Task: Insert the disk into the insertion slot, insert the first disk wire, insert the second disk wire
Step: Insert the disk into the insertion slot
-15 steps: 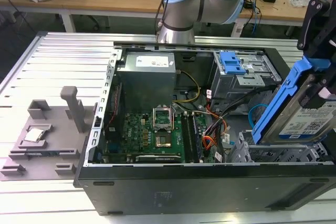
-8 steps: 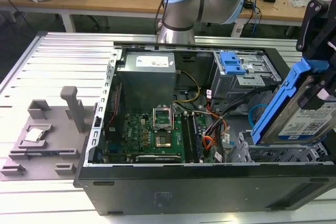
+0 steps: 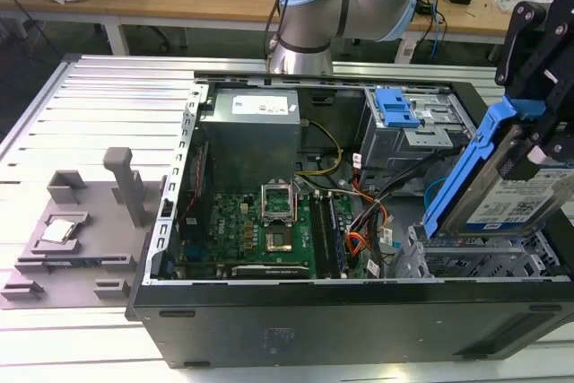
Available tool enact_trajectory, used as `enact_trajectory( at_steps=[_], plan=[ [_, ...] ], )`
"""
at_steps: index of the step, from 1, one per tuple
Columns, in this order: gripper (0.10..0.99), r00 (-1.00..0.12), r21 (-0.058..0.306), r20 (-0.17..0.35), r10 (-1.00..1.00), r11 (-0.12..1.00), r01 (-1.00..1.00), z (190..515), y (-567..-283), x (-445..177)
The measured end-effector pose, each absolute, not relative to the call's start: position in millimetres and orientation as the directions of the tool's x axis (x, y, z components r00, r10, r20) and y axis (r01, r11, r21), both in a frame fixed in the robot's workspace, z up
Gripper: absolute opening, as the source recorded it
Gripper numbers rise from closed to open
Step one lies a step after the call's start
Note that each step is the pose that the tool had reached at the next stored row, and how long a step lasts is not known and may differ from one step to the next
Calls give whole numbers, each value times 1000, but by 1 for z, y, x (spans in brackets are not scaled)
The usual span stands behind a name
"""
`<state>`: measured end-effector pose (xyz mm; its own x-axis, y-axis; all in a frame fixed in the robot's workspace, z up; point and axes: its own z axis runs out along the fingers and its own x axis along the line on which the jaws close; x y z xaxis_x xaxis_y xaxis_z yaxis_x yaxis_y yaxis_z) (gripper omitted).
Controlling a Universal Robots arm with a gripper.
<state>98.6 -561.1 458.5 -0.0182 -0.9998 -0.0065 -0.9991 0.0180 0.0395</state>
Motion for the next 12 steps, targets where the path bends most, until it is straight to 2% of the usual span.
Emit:
enact_trajectory(
  at_steps=[12],
  plan=[
    [365, -18, 41, -6, -1000, 18, -999, 436, -555, 105]
  ],
)
